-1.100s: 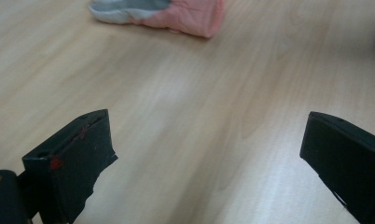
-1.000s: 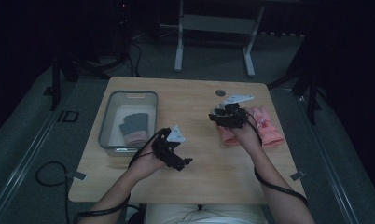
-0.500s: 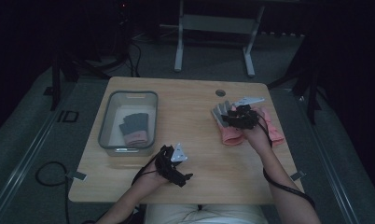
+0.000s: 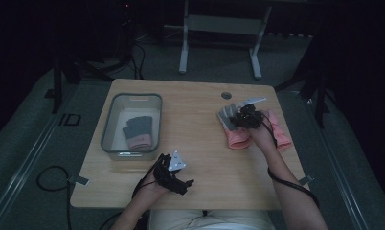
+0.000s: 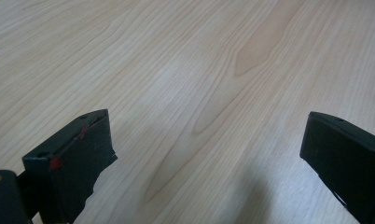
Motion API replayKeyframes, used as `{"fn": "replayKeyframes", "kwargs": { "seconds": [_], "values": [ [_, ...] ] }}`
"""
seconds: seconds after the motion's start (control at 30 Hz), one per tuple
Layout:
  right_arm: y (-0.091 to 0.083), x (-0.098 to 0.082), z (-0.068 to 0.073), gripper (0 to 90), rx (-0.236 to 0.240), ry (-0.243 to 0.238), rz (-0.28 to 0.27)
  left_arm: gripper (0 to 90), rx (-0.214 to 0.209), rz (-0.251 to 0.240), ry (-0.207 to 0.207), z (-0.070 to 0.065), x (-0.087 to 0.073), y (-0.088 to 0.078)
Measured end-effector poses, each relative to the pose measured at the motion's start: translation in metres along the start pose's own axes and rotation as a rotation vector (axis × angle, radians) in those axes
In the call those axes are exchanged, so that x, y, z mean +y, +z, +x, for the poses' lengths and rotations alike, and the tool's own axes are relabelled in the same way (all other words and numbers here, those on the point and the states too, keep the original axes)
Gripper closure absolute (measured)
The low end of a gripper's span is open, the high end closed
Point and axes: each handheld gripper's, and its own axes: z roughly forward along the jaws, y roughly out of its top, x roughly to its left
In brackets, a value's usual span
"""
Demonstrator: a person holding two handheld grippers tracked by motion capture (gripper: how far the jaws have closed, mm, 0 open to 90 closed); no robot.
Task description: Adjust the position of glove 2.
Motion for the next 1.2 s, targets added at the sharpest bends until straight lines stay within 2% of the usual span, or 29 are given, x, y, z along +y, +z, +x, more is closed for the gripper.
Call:
{"fn": "replayKeyframes", "kwargs": {
  "seconds": [0.07,0.1,0.2,0.27,0.37,0.4,0.47,0.6,0.67,0.8,0.9,1.1,1.17,1.2],
  "values": [
    [0.004,0.000,-0.001,58.2,0.000,0.000,0.017,2.2,0.012,0.001,-0.002,0.000,0.000,-0.001],
    [0.011,-0.001,-0.004,56.4,0.008,0.013,0.044,2.2,0.033,-0.003,-0.002,-0.001,-0.002,-0.002],
    [0.019,-0.004,-0.007,55.9,0.000,0.009,0.091,2.2,0.014,-0.011,-0.017,-0.002,-0.003,-0.002],
    [0.024,-0.006,-0.007,55.7,-0.007,-0.012,0.116,2.2,0.017,0.000,-0.002,-0.005,-0.003,-0.001],
    [0.028,-0.007,-0.007,55.6,-0.019,-0.025,0.133,2.2,0.010,-0.001,-0.001,-0.007,-0.003,-0.001],
    [0.034,-0.009,-0.006,55.8,-0.018,-0.046,0.155,2.2,0.005,0.000,0.001,-0.008,-0.003,0.000],
    [0.039,-0.011,-0.005,61.2,-0.015,-0.063,0.153,2.2,0.007,0.008,0.011,-0.010,-0.004,0.001],
    [0.045,-0.013,-0.001,73.2,-0.001,-0.037,0.161,2.2,0.006,0.008,0.008,-0.009,-0.006,0.002],
    [0.044,-0.014,0.000,79.4,-0.004,-0.003,0.149,2.2,0.003,0.000,0.002,-0.008,-0.006,0.002],
    [0.041,-0.017,-0.004,85.3,0.004,0.064,0.115,2.2,0.001,-0.002,0.007,-0.008,-0.006,0.003],
    [0.032,-0.019,-0.006,87.8,0.007,0.135,0.058,2.2,-0.003,0.003,0.010,-0.008,-0.007,0.005],
    [-0.011,-0.010,0.005,89.3,0.025,0.180,-0.076,2.2,-0.013,0.003,0.014,-0.006,-0.006,0.006],
    [-0.017,-0.008,0.007,89.3,0.029,0.190,-0.093,2.2,-0.013,0.005,0.016,-0.006,-0.006,0.006],
    [-0.036,-0.001,0.017,89.4,0.019,0.195,-0.136,2.2,-0.011,0.003,0.018,-0.006,-0.006,0.006]
  ]
}}
